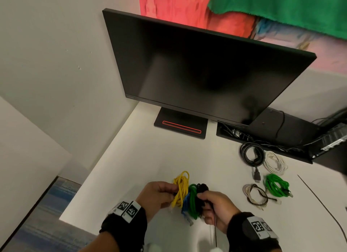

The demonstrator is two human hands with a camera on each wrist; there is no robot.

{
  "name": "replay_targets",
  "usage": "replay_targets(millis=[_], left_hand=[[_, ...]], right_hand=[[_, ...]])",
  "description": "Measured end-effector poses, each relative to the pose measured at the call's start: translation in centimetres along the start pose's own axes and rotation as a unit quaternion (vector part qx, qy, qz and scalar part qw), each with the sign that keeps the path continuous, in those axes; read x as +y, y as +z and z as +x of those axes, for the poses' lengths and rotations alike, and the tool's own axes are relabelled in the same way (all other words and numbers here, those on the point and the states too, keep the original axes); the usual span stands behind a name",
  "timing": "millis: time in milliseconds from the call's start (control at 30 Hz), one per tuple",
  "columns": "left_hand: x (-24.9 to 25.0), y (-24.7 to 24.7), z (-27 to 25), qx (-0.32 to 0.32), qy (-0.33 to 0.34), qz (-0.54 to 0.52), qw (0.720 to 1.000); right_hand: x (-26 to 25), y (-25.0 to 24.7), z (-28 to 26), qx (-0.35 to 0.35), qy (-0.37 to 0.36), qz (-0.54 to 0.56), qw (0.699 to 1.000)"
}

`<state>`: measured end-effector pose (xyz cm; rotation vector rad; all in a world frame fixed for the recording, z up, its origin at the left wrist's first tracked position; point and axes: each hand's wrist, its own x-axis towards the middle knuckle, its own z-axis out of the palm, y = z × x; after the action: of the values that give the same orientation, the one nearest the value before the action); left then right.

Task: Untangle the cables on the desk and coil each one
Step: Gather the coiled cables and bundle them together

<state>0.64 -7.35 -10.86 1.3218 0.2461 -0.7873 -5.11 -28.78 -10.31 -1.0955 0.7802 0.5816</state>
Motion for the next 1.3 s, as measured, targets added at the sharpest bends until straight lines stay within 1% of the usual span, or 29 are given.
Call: replay_targets(millis=[133, 233, 300, 367, 433, 500, 567, 600, 667, 700, 733, 767, 800, 833, 900, 967, 1000, 1033, 1100, 1167, 1233, 1267, 1300], left_hand=[[-0.1, -0.1, 0.2, 0.005, 0.015, 0.024, 1.000], [0.0, 0.0, 0.6, 0.035, 0.053, 0.062, 0.996], [0.0, 0.1, 1.0, 0.061, 0.078, 0.081, 0.992], [-0.1, 0.0, 1.4, 0.080, 0.089, 0.086, 0.989], [-0.1, -0.3, 1.6, 0.090, 0.103, 0.105, 0.985], [0.1, -0.5, 1.7, 0.097, 0.124, 0.130, 0.979], [0.4, -0.6, 1.7, 0.117, 0.145, 0.166, 0.968], [0.7, -0.7, 1.7, 0.131, 0.155, 0.184, 0.962], [1.5, -0.9, 1.6, 0.151, 0.176, 0.212, 0.949], [1.9, -1.1, 1.5, 0.154, 0.190, 0.224, 0.943], [2.4, -1.3, 1.3, 0.154, 0.204, 0.241, 0.936], [2.8, -1.4, 1.2, 0.153, 0.217, 0.259, 0.929], [3.3, -1.5, 1.0, 0.153, 0.227, 0.275, 0.921], [3.7, -1.6, 0.8, 0.152, 0.235, 0.289, 0.915], [4.5, -1.6, 0.5, 0.138, 0.246, 0.305, 0.910], [5.0, -1.6, 0.3, 0.119, 0.254, 0.301, 0.912], [5.2, -1.6, 0.3, 0.111, 0.255, 0.288, 0.916], [5.3, -1.6, 0.4, 0.105, 0.253, 0.269, 0.923], [5.5, -1.7, 0.6, 0.097, 0.240, 0.232, 0.938], [5.7, -1.8, 0.8, 0.087, 0.230, 0.220, 0.944], [5.8, -1.8, 0.8, 0.074, 0.226, 0.228, 0.944], [5.9, -1.9, 0.7, 0.069, 0.223, 0.232, 0.944], [5.9, -1.9, 0.6, 0.066, 0.220, 0.233, 0.945]], right_hand=[[-0.4, 0.4, 0.0, -0.005, 0.019, 0.035, 0.999], [-0.5, 0.7, 0.0, -0.005, 0.010, 0.024, 1.000], [-0.5, 1.0, 0.0, -0.004, 0.000, -0.007, 1.000], [-0.9, 1.1, 0.0, -0.009, -0.012, -0.064, 0.998], [-1.5, 1.1, -0.2, -0.005, -0.037, -0.155, 0.987], [-2.1, 1.1, -0.5, -0.005, -0.047, -0.225, 0.973], [-2.7, 1.6, -0.9, 0.002, -0.056, -0.304, 0.951], [-3.0, 1.8, -1.0, 0.018, -0.070, -0.358, 0.931], [-3.5, 2.1, -1.2, 0.073, -0.108, -0.465, 0.876], [-3.6, 2.1, -1.4, 0.104, -0.128, -0.501, 0.849], [-3.8, 2.1, -1.6, 0.122, -0.139, -0.517, 0.836], [-4.0, 2.0, -1.8, 0.123, -0.145, -0.517, 0.835], [-4.3, 1.9, -2.1, 0.109, -0.143, -0.510, 0.841], [-4.7, 1.9, -2.7, 0.084, -0.136, -0.495, 0.854], [-5.6, 1.8, -3.8, 0.016, -0.113, -0.437, 0.892], [-6.3, 1.7, -4.9, -0.071, -0.086, -0.332, 0.937], [-6.5, 1.7, -5.2, -0.113, -0.076, -0.270, 0.953], [-6.6, 1.6, -5.5, -0.150, -0.070, -0.219, 0.962], [-6.7, 1.5, -5.8, -0.204, -0.064, -0.167, 0.963], [-6.8, 1.6, -5.6, -0.234, -0.057, -0.155, 0.958], [-6.8, 1.6, -5.2, -0.237, -0.056, -0.156, 0.957], [-6.8, 1.9, -5.2, -0.231, -0.078, -0.178, 0.953], [-6.7, 2.3, -5.1, -0.207, -0.122, -0.230, 0.943]])
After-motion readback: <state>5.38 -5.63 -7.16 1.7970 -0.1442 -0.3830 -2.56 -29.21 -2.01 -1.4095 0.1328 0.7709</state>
